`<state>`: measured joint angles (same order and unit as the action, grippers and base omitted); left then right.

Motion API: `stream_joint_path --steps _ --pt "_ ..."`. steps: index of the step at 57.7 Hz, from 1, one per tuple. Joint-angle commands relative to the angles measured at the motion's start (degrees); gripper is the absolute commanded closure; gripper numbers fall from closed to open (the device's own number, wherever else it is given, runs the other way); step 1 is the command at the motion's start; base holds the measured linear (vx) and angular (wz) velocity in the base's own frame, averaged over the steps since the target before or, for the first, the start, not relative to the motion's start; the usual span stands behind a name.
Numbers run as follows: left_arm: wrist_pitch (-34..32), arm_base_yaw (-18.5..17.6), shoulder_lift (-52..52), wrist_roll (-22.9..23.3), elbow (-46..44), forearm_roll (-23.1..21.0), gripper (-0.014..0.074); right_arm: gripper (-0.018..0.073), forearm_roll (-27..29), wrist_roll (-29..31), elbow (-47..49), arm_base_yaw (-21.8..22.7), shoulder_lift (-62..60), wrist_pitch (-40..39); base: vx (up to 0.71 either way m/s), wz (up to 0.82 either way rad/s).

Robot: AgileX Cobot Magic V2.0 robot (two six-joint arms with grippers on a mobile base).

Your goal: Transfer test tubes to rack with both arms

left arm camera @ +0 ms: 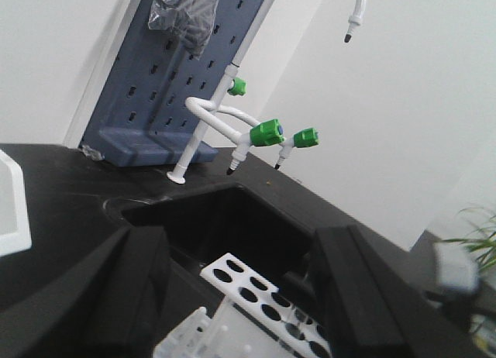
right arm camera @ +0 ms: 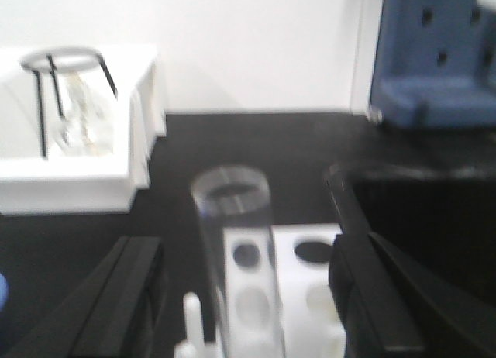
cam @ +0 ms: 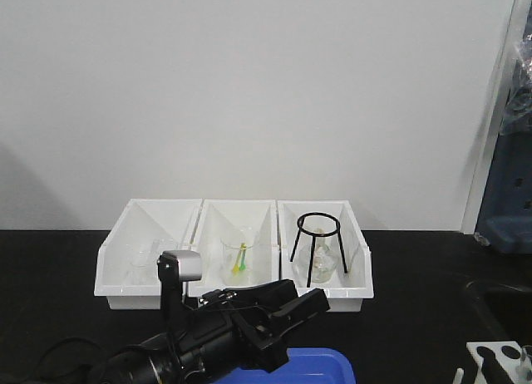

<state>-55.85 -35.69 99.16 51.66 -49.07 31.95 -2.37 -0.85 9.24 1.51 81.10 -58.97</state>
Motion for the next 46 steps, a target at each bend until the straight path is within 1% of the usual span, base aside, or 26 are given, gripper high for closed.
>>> stream_joint_path --steps 1,6,9,18,24,29,39,42,46 --pt "-4.06 -0.04 -2.47 -1.94 -1.46 -2.47 0.0060 0.0041 -0.95 -0.27 0.92 0.34 -8.31 1.89 0.00 0.00" --pt "-3.15 -0.04 -2.75 -2.23 -1.52 -3.69 0.0060 0.0041 -0.91 -0.27 2.00 0.34 -17.48 12.56 0.00 0.00" --pt "-1.87 0.16 -3.31 -2.93 -1.52 -3.69 0.0060 0.0041 -0.97 0.00 3.40 0.34 -23.57 18.66 0.00 0.00" --pt "3.61 2.10 -7.24 -10.26 -1.52 -4.14 0.0060 0.0041 -0.97 0.06 12.98 0.34 -39.11 42.01 0.00 0.00" --pt "9.21 3.94 -12.51 -13.56 -1.52 -5.24 0.0060 0.0041 -0.97 0.17 18.79 0.34 -45.01 53.31 0.00 0.00" --pt "16.22 5.08 -18.52 -15.94 -1.52 -5.18 0.0066 0.0041 -0.97 0.17 20.71 0.34 -48.00 57.60 0.00 0.00" --pt "38.27 5.28 -33.83 -25.03 -1.15 -5.14 0.0080 0.0041 -0.91 0.17 20.71 0.34 -50.61 60.37 0.00 0.00" --pt "41.30 5.28 -38.26 -25.88 0.25 -5.14 0.0080 0.0041 -0.91 0.17 20.71 0.34 -50.61 61.14 0.00 0.00" --pt "42.76 5.28 -43.74 -25.73 3.18 -5.14 0.0080 0.0041 -0.91 0.17 20.71 0.34 -50.61 61.83 0.00 0.00"
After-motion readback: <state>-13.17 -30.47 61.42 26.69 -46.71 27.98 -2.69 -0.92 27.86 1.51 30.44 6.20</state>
